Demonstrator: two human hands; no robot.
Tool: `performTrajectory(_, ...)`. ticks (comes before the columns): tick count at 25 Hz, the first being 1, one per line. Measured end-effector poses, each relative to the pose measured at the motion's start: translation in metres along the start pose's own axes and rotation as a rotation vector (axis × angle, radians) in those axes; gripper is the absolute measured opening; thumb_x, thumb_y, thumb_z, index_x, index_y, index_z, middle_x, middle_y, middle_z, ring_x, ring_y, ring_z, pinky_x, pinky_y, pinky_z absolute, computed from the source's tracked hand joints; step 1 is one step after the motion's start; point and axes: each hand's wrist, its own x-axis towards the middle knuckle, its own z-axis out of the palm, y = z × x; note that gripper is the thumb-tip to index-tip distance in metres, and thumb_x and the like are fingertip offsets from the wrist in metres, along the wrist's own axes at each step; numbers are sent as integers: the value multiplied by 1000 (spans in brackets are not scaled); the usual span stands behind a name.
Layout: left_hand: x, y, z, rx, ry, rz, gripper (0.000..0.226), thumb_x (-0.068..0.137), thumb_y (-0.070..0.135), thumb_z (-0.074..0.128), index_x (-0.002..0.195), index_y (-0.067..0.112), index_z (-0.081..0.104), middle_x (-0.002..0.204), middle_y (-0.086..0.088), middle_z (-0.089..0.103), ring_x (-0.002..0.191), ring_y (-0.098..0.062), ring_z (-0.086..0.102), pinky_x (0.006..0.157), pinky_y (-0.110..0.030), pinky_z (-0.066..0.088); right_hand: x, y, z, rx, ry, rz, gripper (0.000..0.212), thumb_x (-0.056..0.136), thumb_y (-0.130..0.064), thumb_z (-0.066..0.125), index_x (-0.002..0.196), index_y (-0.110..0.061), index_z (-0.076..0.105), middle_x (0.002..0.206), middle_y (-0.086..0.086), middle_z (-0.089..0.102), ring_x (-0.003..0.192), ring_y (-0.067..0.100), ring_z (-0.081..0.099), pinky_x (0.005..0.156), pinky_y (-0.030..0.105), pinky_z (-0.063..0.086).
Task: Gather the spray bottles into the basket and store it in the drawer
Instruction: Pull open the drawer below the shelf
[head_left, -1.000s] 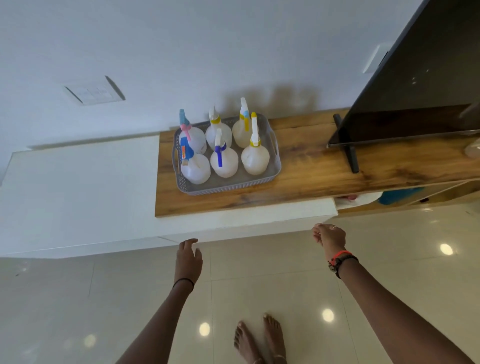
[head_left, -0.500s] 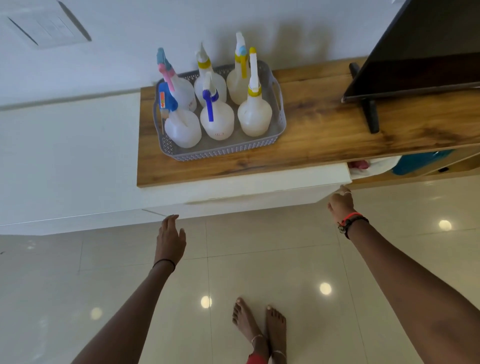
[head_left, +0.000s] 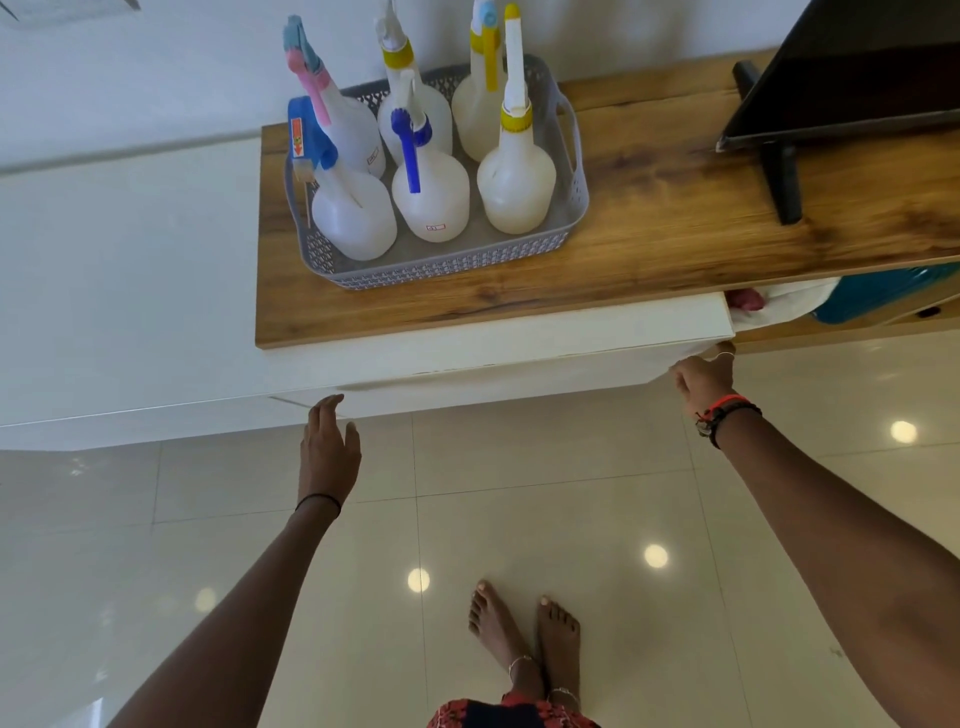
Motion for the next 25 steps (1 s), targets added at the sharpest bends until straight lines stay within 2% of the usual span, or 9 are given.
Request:
performTrajectory(3,2,0,1,5,10,24,40,93,2,45,133,3,43,138,-16,46,127,-34,46,107,-45,37,5,4,-3,55,81,13,67,85,1,47,147,-10,24,87,6,50,68,18,49,59,27,41)
performTrajectory(5,3,2,3,14,9,33,40,94,2,45,133,4,43,139,-15,46,127,-33,46,108,-46,37,8,8,-7,-13,150,-40,71,83,-5,55,148,-10,24,118,15,57,100,31,59,78,35,47)
performTrajectory(7,3,4,4,19,4,35,40,94,2,45,134,4,43,140,-15,45,128,-32,46,107,-46,37,9,11,-12,-126,141,-89,68,83,-12,60,144,-10,30,130,19,55,116,36,55,88,39,46)
performTrajectory(11,-1,14,6,50,11,60,40,93,3,46,133,5,44,140,-12,46,128,-30,47,106,-46,38,15,14,-20,-272,117,-141,71,82,-10,58,146,-5,28,121,23,61,113,37,57,82,35,45)
performTrajectory(13,-2,19,8,70,24,70,40,93,3,46,133,7,45,139,-10,47,127,-28,47,106,-46,39,15,16,-24,-303,89,-153,73,80,-8,57,147,-5,26,98,19,67,102,35,61,75,30,42)
performTrajectory(16,-5,24,9,111,53,87,39,93,3,47,131,8,47,136,-10,48,124,-27,48,106,-46,39,14,17,-32,-360,29,-177,74,80,-7,55,149,-6,25,62,1,53,77,26,56,70,27,38)
performTrajectory(19,-9,26,9,147,82,109,39,92,2,49,130,9,47,133,-11,47,119,-27,51,104,-46,41,13,16,-39,-433,-1,-209,72,81,-4,54,148,-7,26,61,-1,49,77,24,54,70,26,37)
performTrajectory(23,-13,31,10,192,80,126,40,91,2,51,131,7,47,136,-13,46,124,-29,49,107,-45,38,9,12,-46,-482,-32,-238,71,81,-1,51,148,-8,28,61,1,50,78,27,55,69,27,37)
performTrajectory(25,-15,31,11,208,68,128,42,90,1,51,132,6,46,138,-15,46,125,-30,48,108,-46,37,9,16,-52,-442,-63,-241,71,82,-1,51,149,-12,28,75,4,57,84,29,57,72,27,39)
